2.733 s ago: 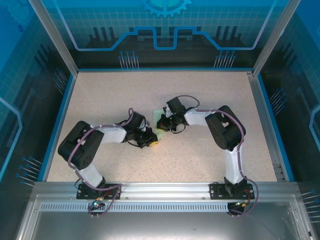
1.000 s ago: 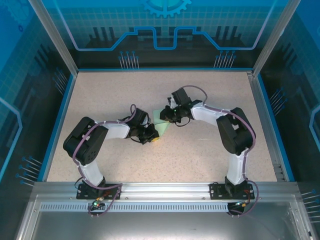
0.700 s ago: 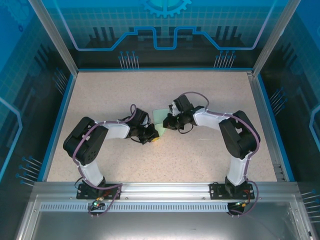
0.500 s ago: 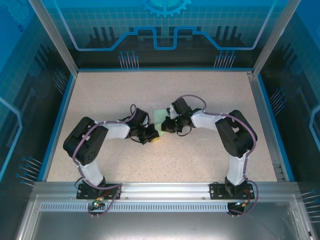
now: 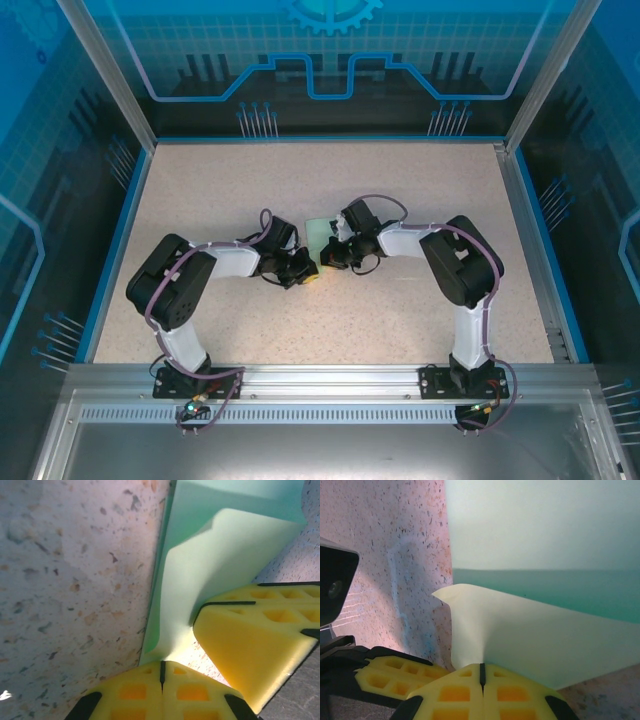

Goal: Fold a paper plane with a square sheet of paper (pick it up from the middle)
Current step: Third fold the triangle at the center of the table.

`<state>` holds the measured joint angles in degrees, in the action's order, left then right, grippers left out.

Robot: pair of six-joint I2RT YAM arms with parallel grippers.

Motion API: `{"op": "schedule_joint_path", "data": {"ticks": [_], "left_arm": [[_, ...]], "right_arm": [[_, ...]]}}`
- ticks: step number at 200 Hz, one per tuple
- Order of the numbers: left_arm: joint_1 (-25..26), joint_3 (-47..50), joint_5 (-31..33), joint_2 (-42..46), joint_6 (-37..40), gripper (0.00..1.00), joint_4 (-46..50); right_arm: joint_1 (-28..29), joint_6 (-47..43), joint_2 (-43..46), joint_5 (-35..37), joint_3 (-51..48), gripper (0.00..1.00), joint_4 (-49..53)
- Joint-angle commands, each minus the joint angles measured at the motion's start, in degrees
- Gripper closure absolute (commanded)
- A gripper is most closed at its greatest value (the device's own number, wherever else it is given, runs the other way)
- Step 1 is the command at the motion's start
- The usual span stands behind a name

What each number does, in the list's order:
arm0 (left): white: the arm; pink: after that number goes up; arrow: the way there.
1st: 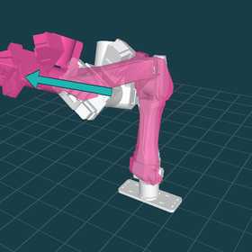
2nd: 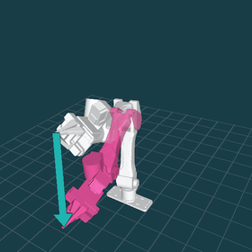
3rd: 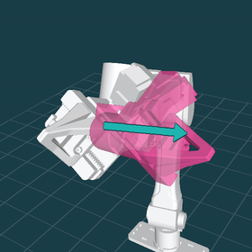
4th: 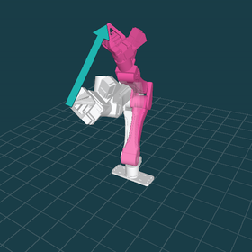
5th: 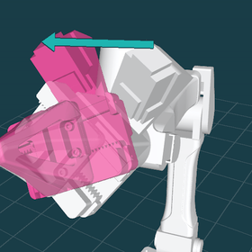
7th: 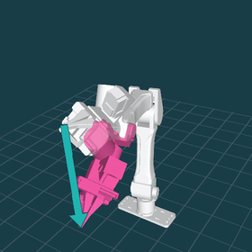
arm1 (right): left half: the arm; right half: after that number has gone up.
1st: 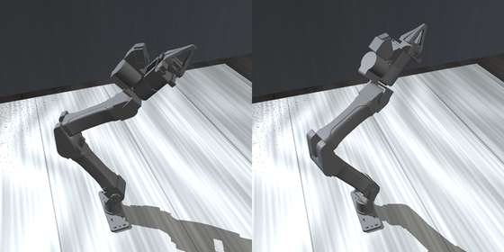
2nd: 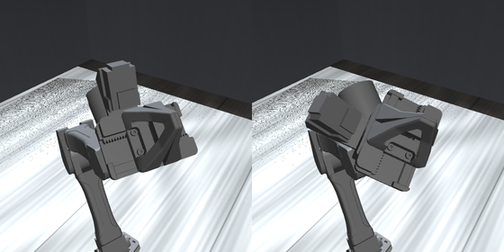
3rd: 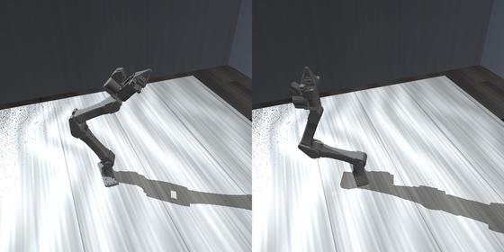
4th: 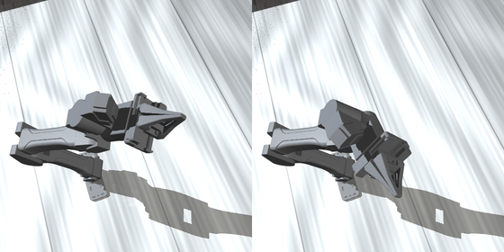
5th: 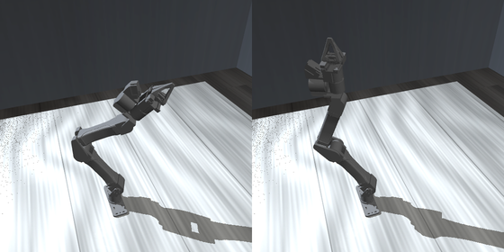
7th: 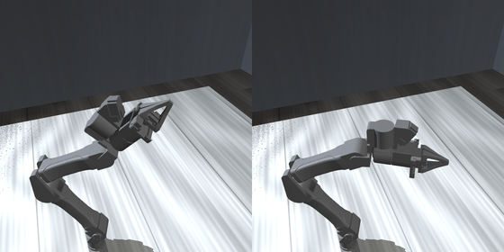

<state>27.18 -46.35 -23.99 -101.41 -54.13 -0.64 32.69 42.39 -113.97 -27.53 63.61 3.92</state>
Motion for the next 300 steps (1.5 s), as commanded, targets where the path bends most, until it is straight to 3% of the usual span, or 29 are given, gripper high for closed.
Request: {"op": "schedule_joint_path", "data": {"ticks": [1,81,164,227,300], "left_arm": [[0.1,1.6,5.4,-0.3,-1.3,0.96,7.9],[0.1,0.7,5.2,-0.1,-0.2,0.96,9.3],[0.1,-0.1,5.3,-0.6,0.0,0.96,11.2],[0.0,-0.7,5.4,-1.1,-0.1,0.96,11.7],[0.1,-1.2,5.8,-1.0,-0.5,0.96,13.0]], "right_arm": [[-0.6,0.0,-1.7,-0.9,-0.8,0.97,-1.2],[-1.9,-1.9,-2.8,2.1,0.8,0.97,2.1],[-5.4,-8.4,-2.1,-1.1,5.2,0.96,1.6],[-4.5,-10.3,2.0,-3.6,0.8,0.95,0.7],[-3.2,-12.1,-2.6,-4.3,3.1,0.96,2.6]]}}
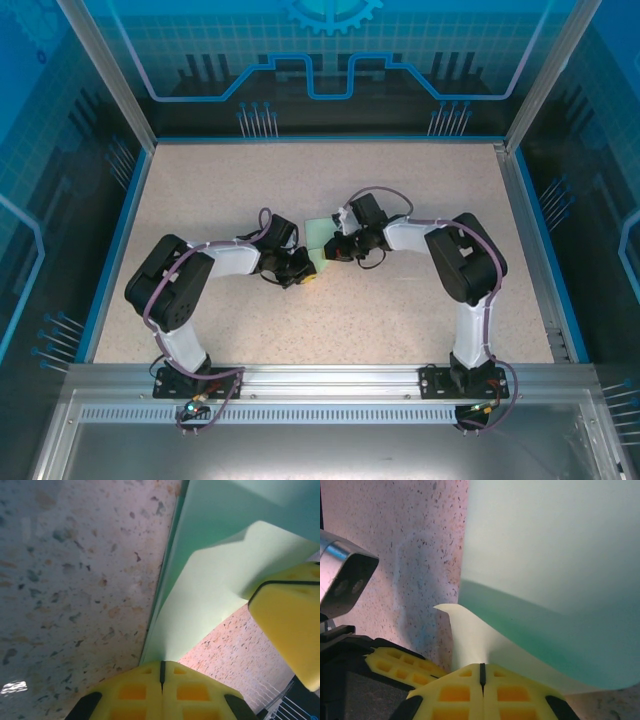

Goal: Fold a paper plane with a square sheet of paper (pick it up from the middle)
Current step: Third fold the triangle at the center of the table.

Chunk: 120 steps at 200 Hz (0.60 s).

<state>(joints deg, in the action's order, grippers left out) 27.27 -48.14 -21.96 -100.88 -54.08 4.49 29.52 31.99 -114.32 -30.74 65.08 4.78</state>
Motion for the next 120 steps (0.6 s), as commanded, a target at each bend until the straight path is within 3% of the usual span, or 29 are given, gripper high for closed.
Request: {"op": "schedule_joint_path", "data": {"ticks": [1,120], "left_arm": [[-0.1,0.6,3.8,-1.6,-0.5,0.96,7.9],[-0.1,0.6,4.3,-1.8,0.2,0.95,10.7]], "right_arm": [[-0.1,-1.7,-2.3,-1.1,1.7,0.96,1.7],[-4.8,-3.2,-6.1,6.1,7.9,0.96,8.8]]}}
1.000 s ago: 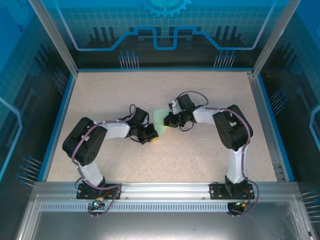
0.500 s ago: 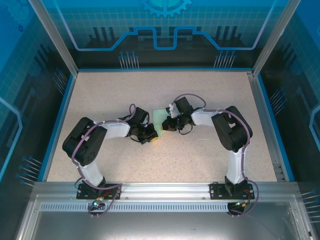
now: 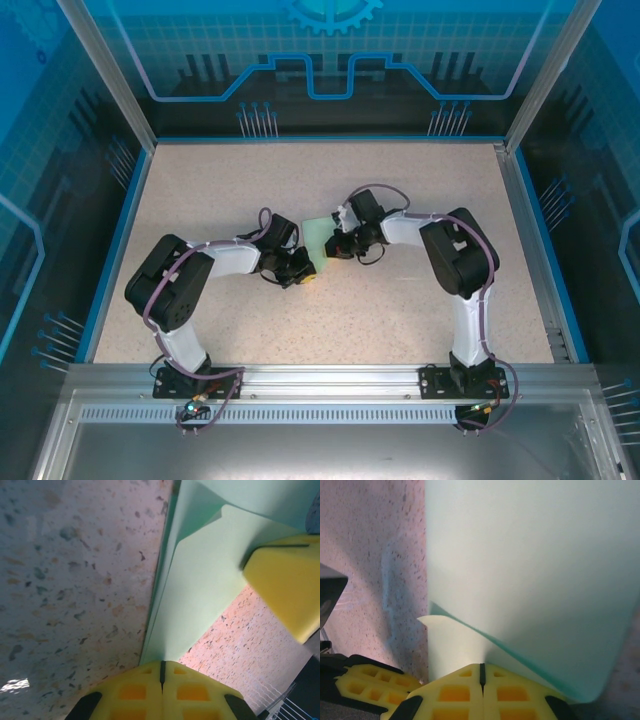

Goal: Fold a paper plane with a square sheet of paper (pick it up from the middle)
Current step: Third fold the triangle at the center of the table.

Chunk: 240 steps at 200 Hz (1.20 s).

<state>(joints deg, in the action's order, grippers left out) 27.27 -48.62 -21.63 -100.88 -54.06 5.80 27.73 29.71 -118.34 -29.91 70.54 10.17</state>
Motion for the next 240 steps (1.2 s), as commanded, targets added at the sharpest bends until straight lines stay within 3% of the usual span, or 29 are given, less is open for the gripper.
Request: {"op": "schedule_joint_path", "data": {"ticks": [1,34,55,120,194,240], "left_arm": [[0.0,1.1,4.0,-1.8,0.2,0.96,9.4],[0.0,1.1,3.9,-2.0,0.3,0.96,9.2],[0.0,0.8,3.8,-2.0,0.5,0.95,9.3],[0.0,0.2,3.9,-1.9,0.7,0.96,9.1],[0.0,-0.2,3.7,-1.7,0.9,0.96,9.1],[-0.1,-1.2,3.2,-1.1,1.7,0.96,9.3]], "right_arm": [[-3.0,-0.9,-2.0,5.3,2.5,0.96,3.4],[-5.2,0.9,-2.6,7.4,3.9,0.96,4.6],[-6.1,3.0,-0.4,5.0,5.0,0.96,4.4],[-0.8,2.0,10.7,9.0,1.1,0.96,6.1],[4.1,6.7,3.9,1.7,-1.1,0.96,1.1],[3.9,6.7,1.1,4.1,0.1,0.97,3.0]]}}
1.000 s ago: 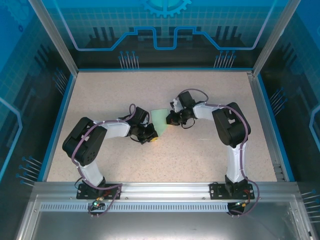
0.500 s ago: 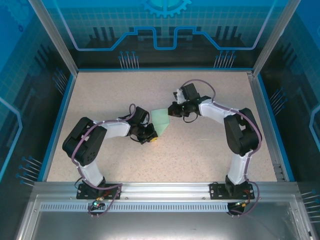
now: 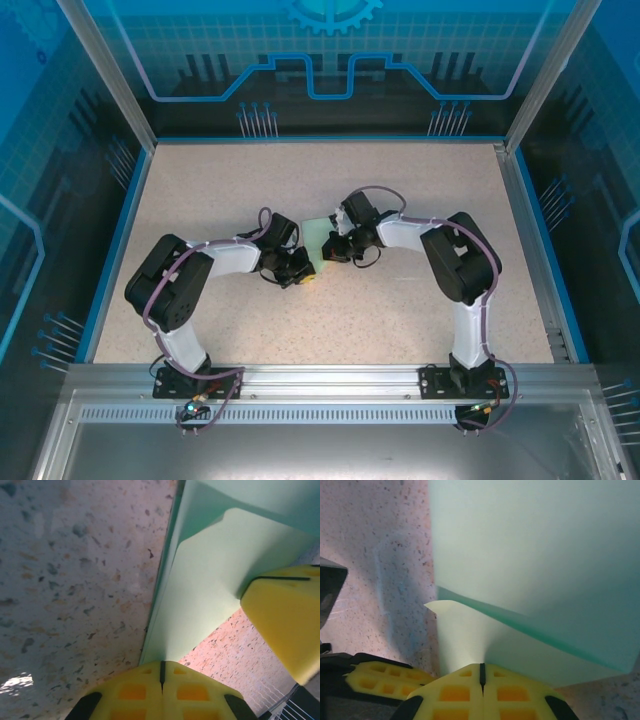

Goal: Fold a paper plane with a square sheet of paper (pick it up from the middle)
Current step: Third fold the triangle at the center of the table.

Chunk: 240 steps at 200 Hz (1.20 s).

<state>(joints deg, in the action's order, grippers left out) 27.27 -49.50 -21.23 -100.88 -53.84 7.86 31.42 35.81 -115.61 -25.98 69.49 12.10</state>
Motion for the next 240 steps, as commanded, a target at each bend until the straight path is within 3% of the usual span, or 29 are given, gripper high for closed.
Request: {"op": "schedule_joint_path", "data": {"ticks": [1,57,108,240], "left_arm": [[0.0,-0.4,2.7,-1.0,1.5,0.96,7.3],[-0.2,-4.0,-1.6,2.0,3.2,0.93,0.9],[-0.1,-5.3,-3.4,-1.3,2.8,0.92,-2.6],[0.1,-0.3,-1.8,-4.0,6.1,0.93,1.2]], "right_arm": [[0.2,0.6,-1.7,0.2,1.2,0.97,1.2],[-0.3,-0.2,-3.5,2.9,1.9,0.98,4.4],[-0.7,-0.3,-4.4,2.8,2.7,0.98,5.2],[-1.1,0.3,-5.1,3.5,3.3,0.98,6.3]]}}
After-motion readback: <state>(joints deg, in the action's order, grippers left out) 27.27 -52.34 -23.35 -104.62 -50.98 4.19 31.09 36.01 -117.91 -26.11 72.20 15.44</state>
